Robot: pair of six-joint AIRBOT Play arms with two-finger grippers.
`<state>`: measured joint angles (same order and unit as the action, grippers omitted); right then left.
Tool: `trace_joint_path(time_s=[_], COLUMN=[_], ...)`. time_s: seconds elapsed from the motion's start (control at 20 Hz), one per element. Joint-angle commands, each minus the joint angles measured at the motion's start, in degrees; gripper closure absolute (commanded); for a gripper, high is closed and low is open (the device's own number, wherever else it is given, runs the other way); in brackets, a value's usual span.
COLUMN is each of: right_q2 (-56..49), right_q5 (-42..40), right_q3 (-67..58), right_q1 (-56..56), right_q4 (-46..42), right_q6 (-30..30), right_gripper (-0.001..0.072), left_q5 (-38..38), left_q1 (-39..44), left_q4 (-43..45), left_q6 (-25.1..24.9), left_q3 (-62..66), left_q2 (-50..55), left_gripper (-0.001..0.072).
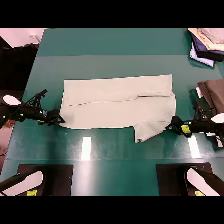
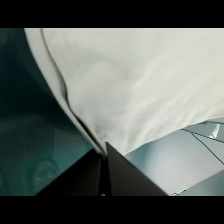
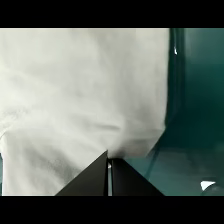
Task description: Fold the shirts.
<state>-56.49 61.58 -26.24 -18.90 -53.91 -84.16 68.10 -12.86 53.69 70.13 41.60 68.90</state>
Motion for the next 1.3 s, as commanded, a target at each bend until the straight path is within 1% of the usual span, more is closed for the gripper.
trace_joint_path(time_s=[0.0,0.1,0.2,0.35,0.4,0.45,0.6,0.7,0.8,0.95,1.15,1.25], right_q2=[0.28,3.06,7.98,16.13,18.4,20.33,22.75,20.44,15.91,8.24,-3.23,-8.13], right_q5=[-0.94,1.36,7.87,21.16,23.67,24.5,22.93,21.92,19.85,13.68,8.74,7.58], right_q3=[0.15,0.02,-2.54,-9.94,-12.15,-14.05,-18.47,-20.83,-23.21,-27.5,-34.53,-38.12], right_q1=[-0.02,-0.04,-0.09,-0.09,-0.07,-0.02,-0.02,-0.02,0.31,5.05,12.04,13.31], right_q4=[0.33,-0.5,-5.79,-16.52,-17.77,-17.77,-17.57,-16.7,-14.56,-14.71,-15.3,-15.28], right_q6=[2.16,2.16,1.99,-1.84,-2.54,-2.82,-3.02,-3.02,-2.97,-2.97,-3.04,-4.81], right_gripper=[0.0697,0.0699,0.0699,0.0699,0.0699,0.07,0.0699,0.0699,0.0699,0.0699,0.0699,0.0699], left_q5=[0.09,1.64,3.21,7.15,8.7,10.1,11.15,9.07,4.15,-2.54,-9.03,-11.52], left_q1=[0.02,0.02,0.02,0.02,0.02,0.02,0.02,0.02,0.02,0.02,0.02,0.02], left_q4=[0.0,0.11,0.31,0.59,0.57,0.52,-0.37,-0.44,-0.85,-3.23,-3.48,-3.37], left_q6=[-0.07,-0.04,-0.02,1.03,2.01,2.08,2.1,2.08,2.08,1.88,1.84,1.84], left_q3=[0.09,0.57,0.61,0.59,0.59,0.59,0.72,0.72,0.79,0.79,0.79,0.79], left_q2=[-0.04,-0.31,-3.17,-11.69,-14.8,-17.53,-20.52,-20.5,-20.5,-20.48,-20.39,-20.37], left_gripper=[0.0685,0.0686,0.0687,0.0687,0.0686,0.0686,0.0686,0.0686,0.0685,0.0686,0.0685,0.0686])
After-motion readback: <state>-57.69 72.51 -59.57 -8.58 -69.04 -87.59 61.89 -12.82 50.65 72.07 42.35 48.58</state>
